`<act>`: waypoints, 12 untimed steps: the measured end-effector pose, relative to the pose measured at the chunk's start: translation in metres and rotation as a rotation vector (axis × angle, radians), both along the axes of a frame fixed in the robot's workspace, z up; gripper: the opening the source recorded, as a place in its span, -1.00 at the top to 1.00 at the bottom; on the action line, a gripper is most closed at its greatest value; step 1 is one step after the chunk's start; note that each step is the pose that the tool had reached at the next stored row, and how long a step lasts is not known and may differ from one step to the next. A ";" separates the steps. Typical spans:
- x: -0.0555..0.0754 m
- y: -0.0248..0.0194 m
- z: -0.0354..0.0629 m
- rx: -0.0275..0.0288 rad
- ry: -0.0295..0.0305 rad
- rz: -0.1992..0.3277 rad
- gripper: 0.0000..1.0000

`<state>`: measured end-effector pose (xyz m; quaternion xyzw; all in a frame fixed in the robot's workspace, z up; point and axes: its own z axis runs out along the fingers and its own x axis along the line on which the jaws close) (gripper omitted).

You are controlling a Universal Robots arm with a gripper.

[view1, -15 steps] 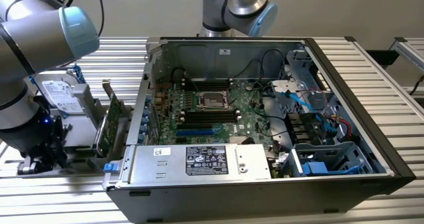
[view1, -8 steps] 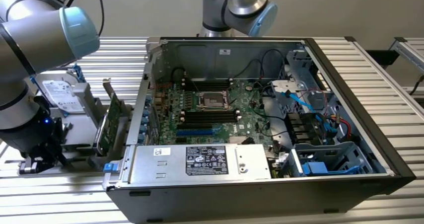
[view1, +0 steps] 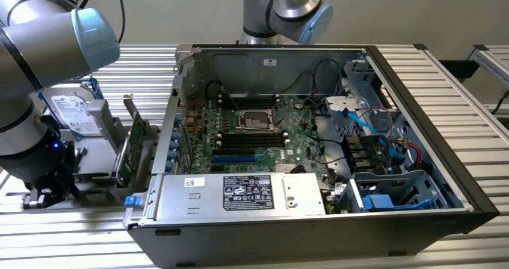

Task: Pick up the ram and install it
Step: 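Pick up the ram and move it above insertion slot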

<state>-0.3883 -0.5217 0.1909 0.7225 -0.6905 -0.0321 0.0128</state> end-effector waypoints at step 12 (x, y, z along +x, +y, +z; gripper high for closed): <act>0.000 0.0000 0.0135 0.0000 0.0003 0.000 0.73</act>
